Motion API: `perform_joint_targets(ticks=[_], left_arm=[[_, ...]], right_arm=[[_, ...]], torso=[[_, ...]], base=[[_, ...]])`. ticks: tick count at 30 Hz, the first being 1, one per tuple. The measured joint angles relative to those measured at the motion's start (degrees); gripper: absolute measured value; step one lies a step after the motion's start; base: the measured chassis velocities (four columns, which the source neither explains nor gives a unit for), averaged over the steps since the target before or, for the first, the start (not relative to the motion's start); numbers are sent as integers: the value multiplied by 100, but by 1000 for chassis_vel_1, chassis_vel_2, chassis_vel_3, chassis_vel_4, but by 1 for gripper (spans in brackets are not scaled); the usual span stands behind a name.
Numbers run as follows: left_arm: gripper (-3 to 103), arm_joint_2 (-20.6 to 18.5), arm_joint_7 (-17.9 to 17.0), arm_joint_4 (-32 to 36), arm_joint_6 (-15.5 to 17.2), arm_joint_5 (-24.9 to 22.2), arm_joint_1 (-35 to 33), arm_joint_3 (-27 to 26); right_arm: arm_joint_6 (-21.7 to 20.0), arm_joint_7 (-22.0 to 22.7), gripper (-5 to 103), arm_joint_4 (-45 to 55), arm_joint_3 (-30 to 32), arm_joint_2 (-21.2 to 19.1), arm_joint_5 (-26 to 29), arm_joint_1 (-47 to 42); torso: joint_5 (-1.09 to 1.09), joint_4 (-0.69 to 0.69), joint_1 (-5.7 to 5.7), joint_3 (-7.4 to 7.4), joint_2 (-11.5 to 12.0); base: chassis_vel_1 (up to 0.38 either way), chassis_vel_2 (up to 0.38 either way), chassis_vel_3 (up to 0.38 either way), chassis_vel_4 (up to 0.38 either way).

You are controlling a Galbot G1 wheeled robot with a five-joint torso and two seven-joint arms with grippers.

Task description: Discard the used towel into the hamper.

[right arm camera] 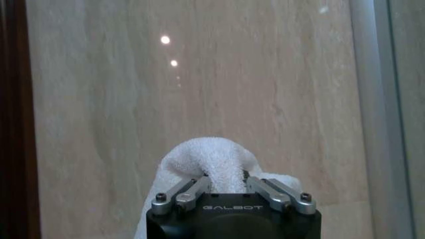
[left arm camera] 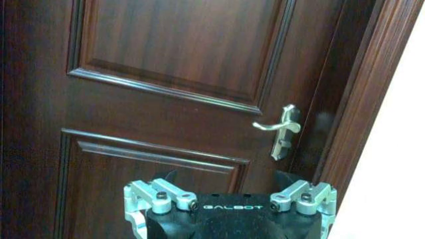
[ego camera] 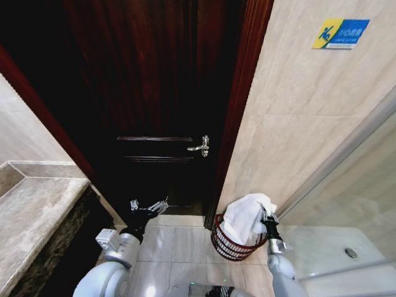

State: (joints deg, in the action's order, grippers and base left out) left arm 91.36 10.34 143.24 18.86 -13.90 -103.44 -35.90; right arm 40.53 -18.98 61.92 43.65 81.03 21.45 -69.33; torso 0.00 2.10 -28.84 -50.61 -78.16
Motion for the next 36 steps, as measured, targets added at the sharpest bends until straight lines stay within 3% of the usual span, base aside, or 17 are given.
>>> perform_joint_targets(ticks=[22, 28, 34, 36], left_arm=[[99, 0, 0, 0, 0, 0, 0, 0], [99, 1, 0, 0, 0, 0, 0, 0], [99, 0, 0, 0, 0, 0, 1, 0], [99, 1, 0, 0, 0, 0, 0, 0]], right_arm=[[-230, -407, 12, -456, 96, 65, -227, -108], [-339, -406, 12, -718, 200, 80, -580, -42], [-974, -356, 12, -1010, 303, 48, -1054, -80], [-1218, -550, 12, -1245, 328, -22, -1186, -76]], torso=[[0, 0, 2, 1, -1], [1, 1, -3, -1, 0], [-1, 0, -5, -2, 1], [0, -1, 1, 0, 0]], base=[[-4, 5, 5, -3], [-129, 128, 138, -132], [-58, 49, 47, -61], [0, 0, 0, 0]])
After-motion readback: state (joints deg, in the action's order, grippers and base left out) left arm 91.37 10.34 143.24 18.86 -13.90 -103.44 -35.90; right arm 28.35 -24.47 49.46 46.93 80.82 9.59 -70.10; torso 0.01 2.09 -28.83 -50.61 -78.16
